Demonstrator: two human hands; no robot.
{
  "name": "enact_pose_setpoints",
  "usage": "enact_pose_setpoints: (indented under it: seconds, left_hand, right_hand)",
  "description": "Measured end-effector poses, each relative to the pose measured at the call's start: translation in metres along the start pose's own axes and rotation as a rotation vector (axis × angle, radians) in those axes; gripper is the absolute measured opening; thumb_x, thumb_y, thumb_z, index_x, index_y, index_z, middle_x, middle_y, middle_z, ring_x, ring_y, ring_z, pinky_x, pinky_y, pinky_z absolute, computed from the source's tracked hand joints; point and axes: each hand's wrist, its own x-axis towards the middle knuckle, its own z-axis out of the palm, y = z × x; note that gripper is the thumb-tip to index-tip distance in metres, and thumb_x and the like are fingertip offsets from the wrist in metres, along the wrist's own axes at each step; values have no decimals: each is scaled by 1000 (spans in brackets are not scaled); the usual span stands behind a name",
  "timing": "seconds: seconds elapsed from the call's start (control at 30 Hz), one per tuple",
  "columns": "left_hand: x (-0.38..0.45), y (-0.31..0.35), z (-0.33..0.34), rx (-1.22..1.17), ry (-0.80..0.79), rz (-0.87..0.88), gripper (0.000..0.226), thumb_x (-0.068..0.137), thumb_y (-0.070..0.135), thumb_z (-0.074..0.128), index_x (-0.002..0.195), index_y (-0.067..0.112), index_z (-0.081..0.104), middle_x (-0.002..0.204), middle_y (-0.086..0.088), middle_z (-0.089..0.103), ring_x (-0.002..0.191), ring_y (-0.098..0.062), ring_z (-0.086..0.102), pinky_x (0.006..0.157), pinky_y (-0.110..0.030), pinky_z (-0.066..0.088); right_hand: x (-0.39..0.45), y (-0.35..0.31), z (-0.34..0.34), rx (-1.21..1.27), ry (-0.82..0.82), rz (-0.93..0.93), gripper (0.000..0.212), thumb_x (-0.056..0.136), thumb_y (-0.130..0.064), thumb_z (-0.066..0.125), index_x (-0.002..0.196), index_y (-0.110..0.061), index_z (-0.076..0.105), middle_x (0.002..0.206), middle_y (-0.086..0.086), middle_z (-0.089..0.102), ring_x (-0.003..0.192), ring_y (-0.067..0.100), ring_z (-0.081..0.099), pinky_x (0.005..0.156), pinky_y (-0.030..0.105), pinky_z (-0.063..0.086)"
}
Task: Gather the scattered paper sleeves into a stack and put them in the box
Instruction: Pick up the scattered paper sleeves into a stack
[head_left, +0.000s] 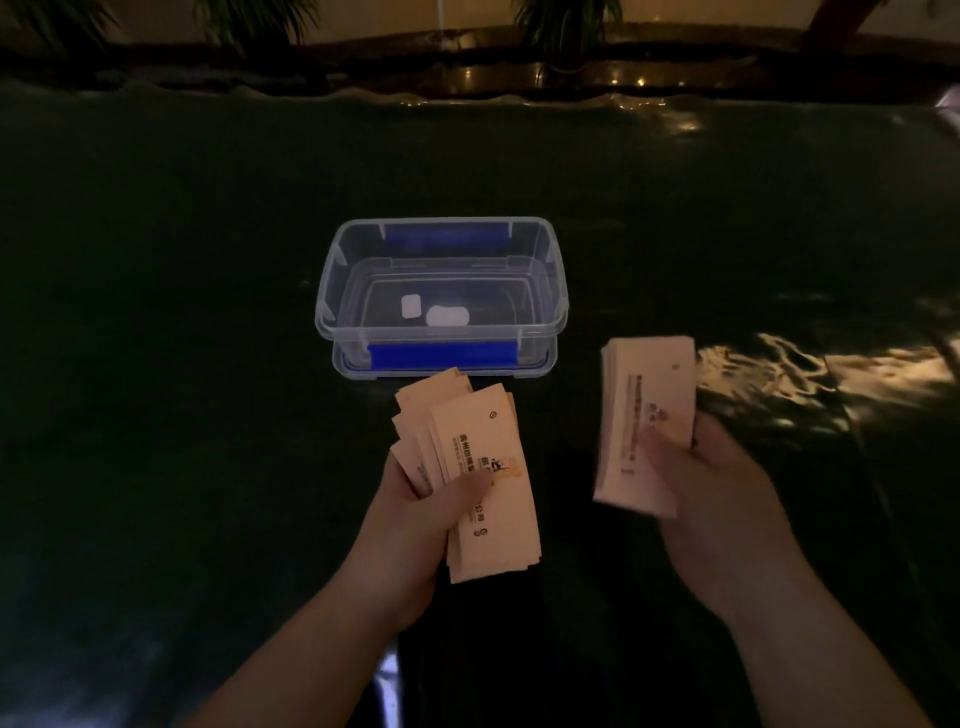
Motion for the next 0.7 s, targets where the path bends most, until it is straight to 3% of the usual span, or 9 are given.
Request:
enact_pose_setpoints:
  seconds: [0.07, 0.17, 0.27, 0.37, 0.47, 0.53, 0.6, 0.7]
  left_hand:
    - [-2, -1, 8, -16, -22, -3, 76, 63, 20, 89, 129, 35, 55, 112, -4, 81, 104, -28, 78, 79, -52, 65]
    - [-7, -1, 16, -43, -74, -26, 84, 57, 20, 91, 130, 35, 53, 117, -10, 79, 108, -35, 76, 81, -54, 64]
    - [-11, -4, 19, -32, -104, -24, 69, 75, 16, 82, 135, 31, 52, 118, -12, 78, 110, -35, 75, 78, -48, 65]
    - [-13, -7, 17, -48, -136, -49, 61, 81, 15, 75, 136, 30, 53, 121, -13, 78, 112, -34, 74, 80, -48, 65]
    - [-15, -8, 16, -68, -167, -59, 73, 68, 23, 82, 135, 29, 55, 121, -13, 77, 113, -34, 74, 81, -48, 65]
    - [-17, -8, 18, -8, -171, -44, 83, 61, 28, 84, 137, 31, 52, 124, -12, 77, 115, -33, 73, 89, -54, 62]
    - [-19, -8, 20, 65, -167, -17, 94, 56, 29, 89, 140, 32, 47, 130, -13, 73, 119, -34, 71, 100, -61, 55]
    - [-23, -7, 27, 137, -149, 39, 102, 55, 23, 91, 144, 31, 42, 134, -16, 69, 121, -34, 69, 103, -64, 52]
  right_hand:
    - [-24, 10, 3, -4, -92, 57, 31, 96, -29, 63, 85, -57, 68, 100, -14, 73, 95, 16, 70, 87, 52, 57]
    - [-44, 22, 16, -45, -170, 81, 27, 96, -29, 63, 91, -56, 66, 92, -15, 76, 79, 8, 75, 61, 32, 59]
    - [-51, 28, 25, -52, -195, 37, 29, 99, -25, 60, 100, -54, 61, 106, -16, 72, 94, 5, 70, 66, 28, 56]
    - [-53, 33, 28, -52, -189, -2, 28, 100, -27, 59, 108, -54, 60, 109, -16, 71, 95, 4, 70, 69, 28, 57]
    - [-46, 39, 28, -87, -194, -39, 29, 101, -29, 59, 123, -47, 56, 117, -14, 67, 96, 4, 69, 69, 27, 58]
    - [-42, 42, 27, -103, -233, -51, 30, 102, -29, 57, 126, -46, 51, 124, -16, 57, 97, 4, 67, 64, 21, 56]
    - [-38, 44, 28, -110, -283, -71, 34, 102, -28, 56, 129, -48, 47, 127, -23, 49, 98, 3, 65, 60, 16, 54]
    - [-36, 47, 30, -126, -378, -89, 44, 102, -28, 56, 129, -60, 41, 122, -26, 56, 97, -2, 63, 65, 17, 50]
